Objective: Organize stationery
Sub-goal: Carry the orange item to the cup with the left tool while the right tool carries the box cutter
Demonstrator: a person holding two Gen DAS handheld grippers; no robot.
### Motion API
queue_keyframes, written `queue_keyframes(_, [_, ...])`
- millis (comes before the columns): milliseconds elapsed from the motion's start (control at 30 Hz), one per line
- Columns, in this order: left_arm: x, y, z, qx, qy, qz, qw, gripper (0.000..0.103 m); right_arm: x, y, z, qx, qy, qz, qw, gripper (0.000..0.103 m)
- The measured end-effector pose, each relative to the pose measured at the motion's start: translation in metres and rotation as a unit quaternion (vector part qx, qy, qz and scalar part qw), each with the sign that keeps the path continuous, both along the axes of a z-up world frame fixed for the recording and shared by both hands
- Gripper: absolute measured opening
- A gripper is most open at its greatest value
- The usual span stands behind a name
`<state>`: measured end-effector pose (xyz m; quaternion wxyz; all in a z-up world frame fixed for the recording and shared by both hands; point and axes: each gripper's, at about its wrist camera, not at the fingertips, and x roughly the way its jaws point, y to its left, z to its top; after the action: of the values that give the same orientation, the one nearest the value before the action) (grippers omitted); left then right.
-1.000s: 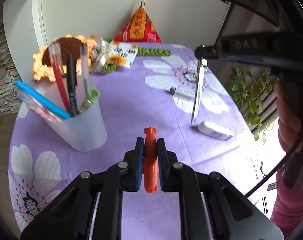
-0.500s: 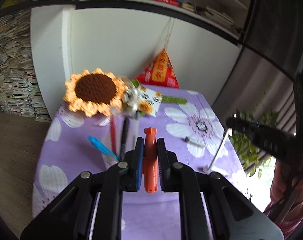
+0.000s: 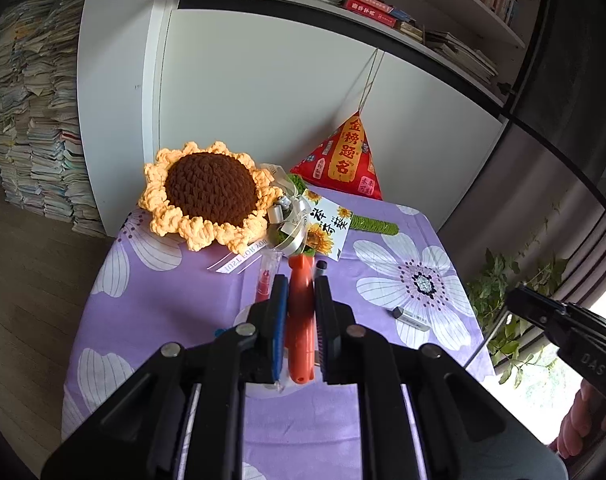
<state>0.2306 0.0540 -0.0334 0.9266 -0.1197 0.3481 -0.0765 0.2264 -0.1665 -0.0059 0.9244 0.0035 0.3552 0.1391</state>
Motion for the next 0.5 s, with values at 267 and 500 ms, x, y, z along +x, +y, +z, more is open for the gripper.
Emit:
queue_keyframes(267, [0.005, 0.003, -0.007, 0.003, 0.003, 0.003, 1.0000, 0.011, -0.005, 0.009, 0.006, -0.004, -0.008, 0.010, 1.000, 0.012])
queue_keyframes(500, [0.004, 0.006, -0.015, 0.016, 0.006, 0.008, 0.9998, 0.011, -0.008, 0.015, 0.008, -0.003, -0.010, 0.017, 1.000, 0.012])
